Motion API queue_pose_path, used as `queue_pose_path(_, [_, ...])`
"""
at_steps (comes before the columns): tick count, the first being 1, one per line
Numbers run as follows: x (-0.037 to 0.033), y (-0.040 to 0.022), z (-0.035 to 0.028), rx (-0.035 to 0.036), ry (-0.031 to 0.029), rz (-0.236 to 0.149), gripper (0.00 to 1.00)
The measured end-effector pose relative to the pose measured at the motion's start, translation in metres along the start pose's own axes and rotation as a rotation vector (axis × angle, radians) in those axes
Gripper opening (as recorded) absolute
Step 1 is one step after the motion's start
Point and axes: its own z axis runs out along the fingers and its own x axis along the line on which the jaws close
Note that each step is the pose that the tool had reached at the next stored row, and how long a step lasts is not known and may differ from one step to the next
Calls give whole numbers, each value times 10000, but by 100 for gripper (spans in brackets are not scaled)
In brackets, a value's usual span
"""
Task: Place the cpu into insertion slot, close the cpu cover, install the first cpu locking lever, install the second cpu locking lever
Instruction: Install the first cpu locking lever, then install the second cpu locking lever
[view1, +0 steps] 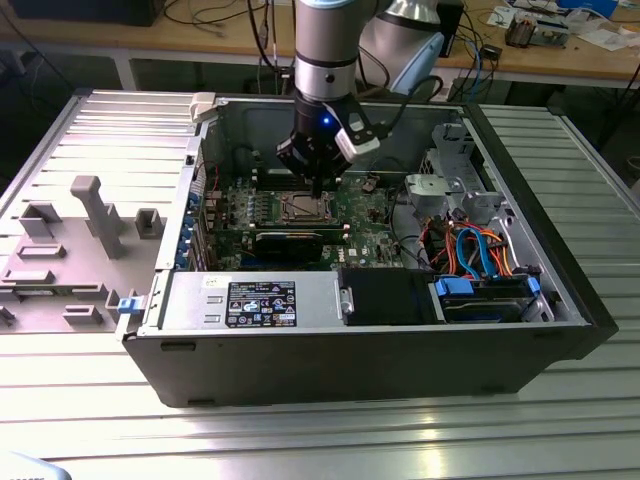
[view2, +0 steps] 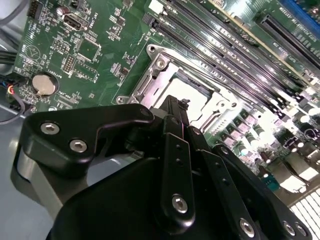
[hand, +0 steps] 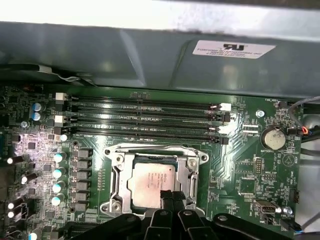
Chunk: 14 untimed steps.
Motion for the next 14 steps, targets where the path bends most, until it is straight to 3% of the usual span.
queue_pose_path(6, [0, -5, -96, 50, 2, 0, 11])
queue_pose_path(14, [0, -5, -97, 51, 3, 1, 11])
